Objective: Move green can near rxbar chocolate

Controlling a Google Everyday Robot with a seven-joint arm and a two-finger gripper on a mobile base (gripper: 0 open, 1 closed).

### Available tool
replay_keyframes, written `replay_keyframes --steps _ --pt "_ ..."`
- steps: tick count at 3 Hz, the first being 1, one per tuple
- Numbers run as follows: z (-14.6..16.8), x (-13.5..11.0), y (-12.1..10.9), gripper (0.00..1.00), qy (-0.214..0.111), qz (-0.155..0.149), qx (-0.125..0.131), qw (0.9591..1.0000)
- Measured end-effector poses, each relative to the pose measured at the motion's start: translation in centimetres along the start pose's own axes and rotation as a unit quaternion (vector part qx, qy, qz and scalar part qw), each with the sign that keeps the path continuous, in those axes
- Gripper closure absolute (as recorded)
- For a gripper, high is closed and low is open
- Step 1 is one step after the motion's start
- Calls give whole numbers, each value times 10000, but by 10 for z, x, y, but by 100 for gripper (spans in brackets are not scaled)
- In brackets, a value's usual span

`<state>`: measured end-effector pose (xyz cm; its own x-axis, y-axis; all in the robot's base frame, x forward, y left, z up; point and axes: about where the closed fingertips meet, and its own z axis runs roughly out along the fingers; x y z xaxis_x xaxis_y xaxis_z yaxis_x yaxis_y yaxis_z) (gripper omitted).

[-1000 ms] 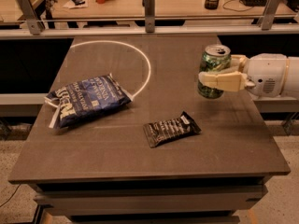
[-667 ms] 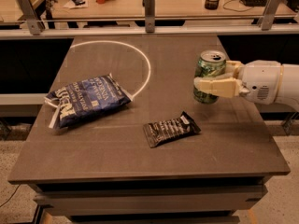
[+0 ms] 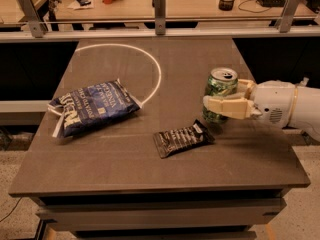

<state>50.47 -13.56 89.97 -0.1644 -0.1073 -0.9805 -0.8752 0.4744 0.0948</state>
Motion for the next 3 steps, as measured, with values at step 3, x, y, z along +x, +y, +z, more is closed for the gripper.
replay_keyframes --steps 3 --pt "0 14 9 87 -161 -61 -20 9998"
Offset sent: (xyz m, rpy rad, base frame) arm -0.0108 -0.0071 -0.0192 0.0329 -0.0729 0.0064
